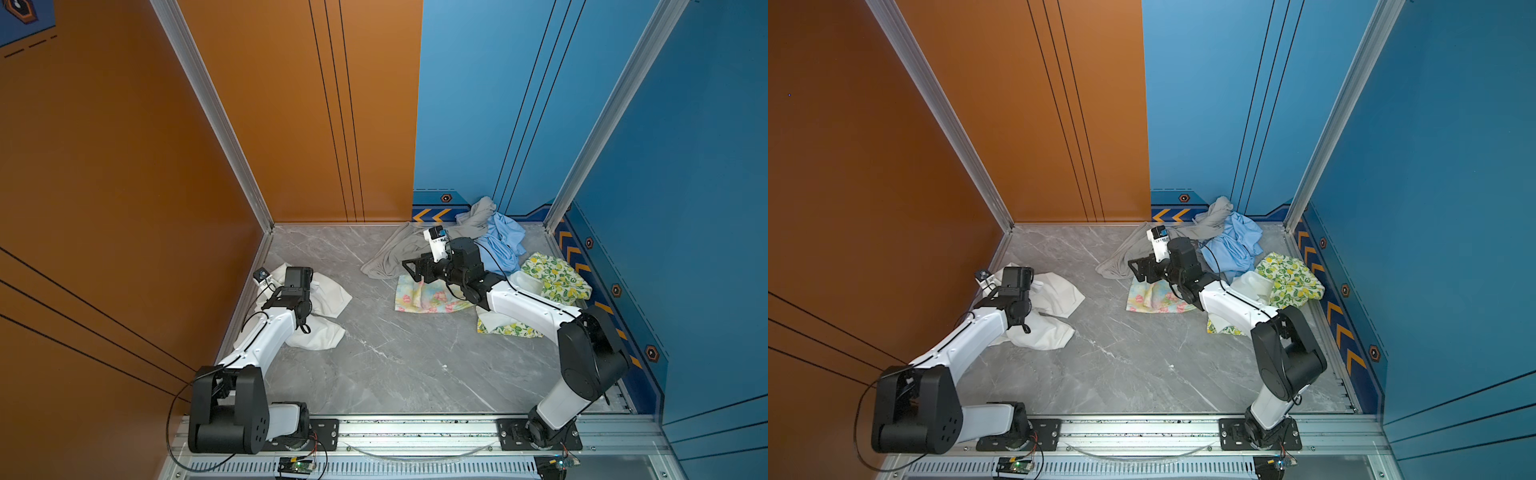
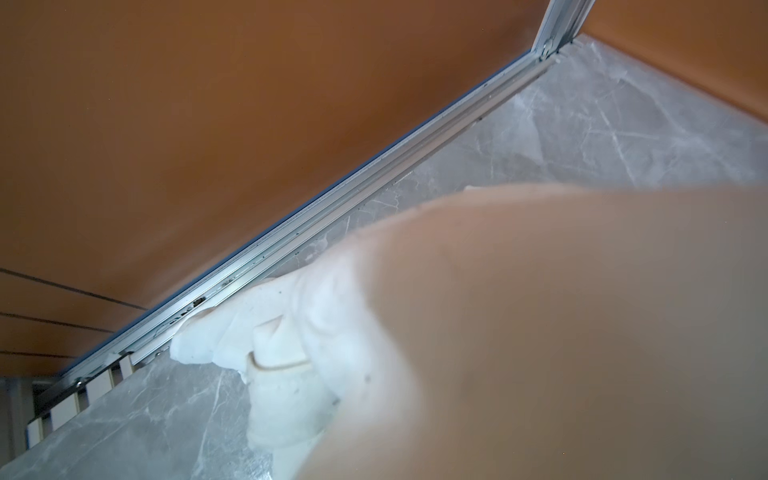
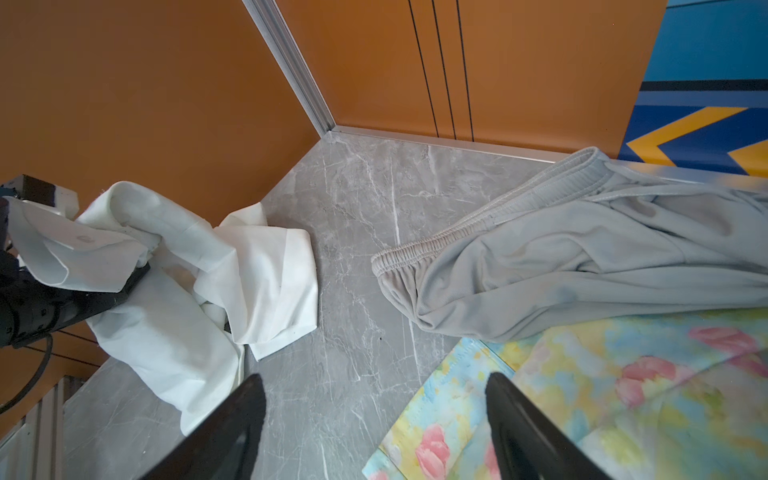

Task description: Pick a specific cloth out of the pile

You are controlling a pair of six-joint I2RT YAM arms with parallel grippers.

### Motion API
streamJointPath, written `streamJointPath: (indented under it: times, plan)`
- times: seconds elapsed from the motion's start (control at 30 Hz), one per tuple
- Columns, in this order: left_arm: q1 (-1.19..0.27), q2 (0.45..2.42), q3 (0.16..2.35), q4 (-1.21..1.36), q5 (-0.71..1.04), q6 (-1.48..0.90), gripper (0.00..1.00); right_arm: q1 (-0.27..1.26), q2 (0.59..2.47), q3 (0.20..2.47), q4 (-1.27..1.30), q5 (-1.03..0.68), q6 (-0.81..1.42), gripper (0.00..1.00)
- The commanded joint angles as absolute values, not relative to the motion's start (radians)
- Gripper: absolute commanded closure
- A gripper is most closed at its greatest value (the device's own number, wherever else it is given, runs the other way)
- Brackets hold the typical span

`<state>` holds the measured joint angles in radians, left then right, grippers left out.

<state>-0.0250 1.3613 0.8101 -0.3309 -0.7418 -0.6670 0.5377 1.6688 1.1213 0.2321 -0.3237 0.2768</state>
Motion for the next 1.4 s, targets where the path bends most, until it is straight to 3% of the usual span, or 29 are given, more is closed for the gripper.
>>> streamJointPath:
  times: [0.0, 0.43, 1.07, 1.17, 1.37]
  plan:
    - [-0.04, 1.442, 0.855, -0.336, -0.75, -0.585, 1.0, 0.525, 1.623, 1.089, 0.242, -0.276, 0.234, 0.16]
    - [-0.009, 1.713, 1.082, -0.507, -0.533, -0.307, 1.0, 0.471, 1.553, 0.994, 0.284, -0.246, 0.233, 0.15]
    - [0.035, 1.887, 1.173, -0.632, -0.372, -0.278, 0.99, 0.424, 1.505, 0.933, 0.297, -0.238, 0.216, 0.14]
    - [0.037, 1.871, 1.188, -0.639, -0.367, -0.272, 0.89, 0.422, 1.492, 0.934, 0.293, -0.238, 0.217, 0.14]
    - [0.037, 1.774, 1.196, -0.642, -0.368, -0.253, 0.6, 0.422, 1.474, 0.942, 0.284, -0.235, 0.215, 0.14]
